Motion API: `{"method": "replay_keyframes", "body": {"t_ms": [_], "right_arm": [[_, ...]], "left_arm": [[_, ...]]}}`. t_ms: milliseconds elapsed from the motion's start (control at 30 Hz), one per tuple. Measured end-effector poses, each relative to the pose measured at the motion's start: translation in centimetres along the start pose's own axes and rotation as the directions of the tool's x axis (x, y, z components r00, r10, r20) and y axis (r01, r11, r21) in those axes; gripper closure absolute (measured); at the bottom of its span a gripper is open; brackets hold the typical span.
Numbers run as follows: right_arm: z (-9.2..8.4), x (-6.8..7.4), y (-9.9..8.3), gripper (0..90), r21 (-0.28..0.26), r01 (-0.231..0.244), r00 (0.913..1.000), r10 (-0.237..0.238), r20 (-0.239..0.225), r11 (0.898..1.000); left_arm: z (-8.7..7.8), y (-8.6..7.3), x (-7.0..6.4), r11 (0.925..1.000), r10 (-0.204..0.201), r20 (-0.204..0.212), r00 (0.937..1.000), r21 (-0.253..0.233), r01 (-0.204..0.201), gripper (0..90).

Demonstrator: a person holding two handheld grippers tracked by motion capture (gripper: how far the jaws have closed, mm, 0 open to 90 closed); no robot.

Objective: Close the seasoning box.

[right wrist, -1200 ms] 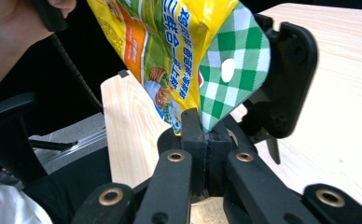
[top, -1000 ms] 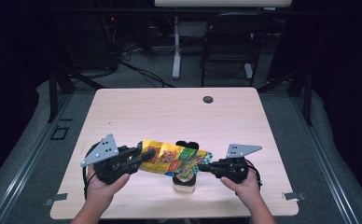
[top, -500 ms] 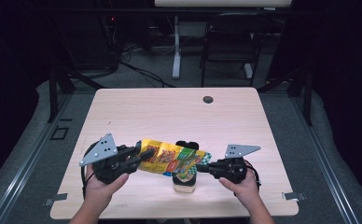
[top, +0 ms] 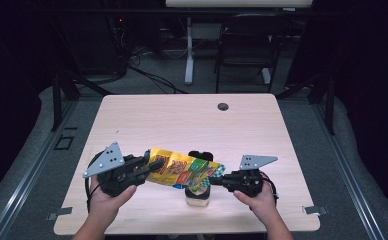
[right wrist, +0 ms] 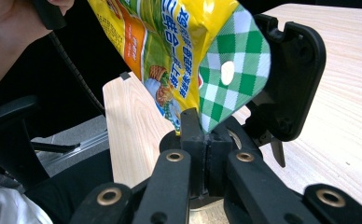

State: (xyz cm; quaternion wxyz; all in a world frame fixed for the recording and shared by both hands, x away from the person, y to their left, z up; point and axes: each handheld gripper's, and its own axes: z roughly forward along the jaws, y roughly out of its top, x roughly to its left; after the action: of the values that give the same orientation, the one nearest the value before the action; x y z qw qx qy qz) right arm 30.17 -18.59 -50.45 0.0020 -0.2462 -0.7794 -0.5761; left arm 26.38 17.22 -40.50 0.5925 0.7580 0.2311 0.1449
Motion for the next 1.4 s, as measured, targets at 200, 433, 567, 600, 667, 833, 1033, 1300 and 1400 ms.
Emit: {"method": "replay_keyframes", "body": {"t_ms": [200, 433, 567, 600, 667, 833, 1033, 1300, 1400], "right_arm": [[-0.17, -0.01, 0.08, 89.5, 0.005, 0.005, 1.0000, -0.005, 0.000, 1.000], [-0.24, -0.05, 0.11, 89.5, 0.006, 0.008, 1.0000, -0.008, 0.000, 1.000], [-0.23, -0.02, 0.11, 89.4, 0.005, 0.008, 1.0000, -0.008, 0.002, 1.000], [-0.22, -0.01, 0.11, 89.5, 0.005, 0.007, 1.0000, -0.007, 0.002, 1.000], [-0.20, -0.02, 0.10, 89.4, 0.005, 0.008, 1.0000, -0.008, 0.001, 1.000], [-0.22, -0.05, 0.10, 89.5, 0.009, 0.010, 0.9999, -0.010, 0.005, 1.000], [-0.21, -0.06, 0.08, 89.4, 0.005, 0.007, 1.0000, -0.007, 0.005, 1.000], [-0.12, -0.12, -0.06, 89.4, -0.002, -0.003, 1.0000, 0.003, 0.007, 1.000], [-0.12, -0.14, -0.06, 89.4, 0.002, -0.001, 1.0000, 0.001, 0.008, 1.000]], "left_arm": [[-0.02, -0.01, 0.07, 1.0000, -0.003, -0.002, 1.0000, 0.006, 0.003, 76.9], [0.03, 0.03, 0.00, 1.0000, 0.000, -0.001, 1.0000, 0.001, 0.000, 76.9], [0.01, 0.05, 0.01, 1.0000, 0.000, -0.002, 1.0000, 0.002, 0.000, 76.9], [0.04, 0.05, 0.01, 1.0000, -0.001, -0.003, 1.0000, -0.002, 0.001, 76.9], [0.04, 0.06, 0.02, 1.0000, 0.000, -0.001, 1.0000, 0.000, 0.000, 76.9], [0.03, 0.04, 0.01, 1.0000, 0.001, 0.000, 1.0000, 0.004, -0.001, 76.8], [0.05, 0.03, -0.02, 1.0000, 0.001, 0.000, 1.0000, 0.003, -0.001, 76.8], [0.15, 0.00, -0.06, 1.0000, 0.002, -0.003, 1.0000, 0.006, -0.002, 76.8], [0.16, -0.01, -0.06, 1.0000, 0.002, -0.003, 1.0000, 0.006, -0.002, 76.8]]}}
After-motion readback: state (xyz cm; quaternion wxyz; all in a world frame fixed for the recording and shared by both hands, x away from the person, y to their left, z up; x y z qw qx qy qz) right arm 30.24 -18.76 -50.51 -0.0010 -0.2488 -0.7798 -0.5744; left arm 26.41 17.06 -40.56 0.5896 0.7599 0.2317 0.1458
